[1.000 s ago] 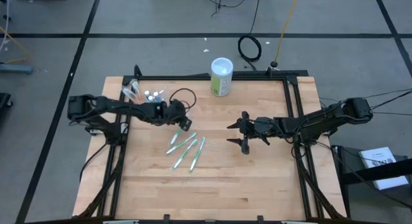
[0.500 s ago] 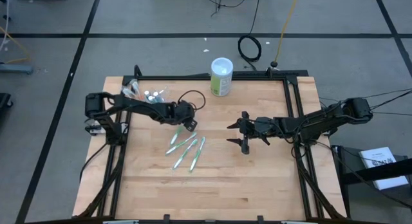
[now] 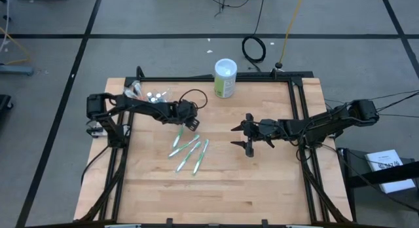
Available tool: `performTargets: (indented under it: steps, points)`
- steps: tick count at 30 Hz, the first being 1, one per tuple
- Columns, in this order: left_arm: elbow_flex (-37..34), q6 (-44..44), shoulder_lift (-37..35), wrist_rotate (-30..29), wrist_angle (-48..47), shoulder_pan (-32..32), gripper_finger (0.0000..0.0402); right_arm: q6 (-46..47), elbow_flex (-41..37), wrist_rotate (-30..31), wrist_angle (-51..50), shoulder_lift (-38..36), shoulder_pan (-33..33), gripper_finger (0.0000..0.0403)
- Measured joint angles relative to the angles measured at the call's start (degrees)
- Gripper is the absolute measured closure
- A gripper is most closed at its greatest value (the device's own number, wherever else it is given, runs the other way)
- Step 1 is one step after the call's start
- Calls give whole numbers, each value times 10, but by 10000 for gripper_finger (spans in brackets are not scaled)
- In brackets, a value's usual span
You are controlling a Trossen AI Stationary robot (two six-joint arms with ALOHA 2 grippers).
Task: Pick & Place toothbrushing station
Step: Put the green toothbrush into the right section of the transparent organizer
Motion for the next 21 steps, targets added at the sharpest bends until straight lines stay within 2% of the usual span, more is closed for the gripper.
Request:
performTargets:
  steps: [3, 8, 17, 21]
  points:
    - [0, -4, 0, 1, -6, 1, 200, 0, 0, 0, 0, 0, 0, 147]
    - [0, -4, 0, 34, -7, 6, 272, 1, 0, 0, 0, 0, 0, 147]
    - [0, 27, -5, 36, 2, 6, 387, 1, 0, 0, 0, 0, 0, 147]
    - [-1, 45, -38, 30, 14, 3, 393, 1, 0, 0, -1, 0, 0, 147]
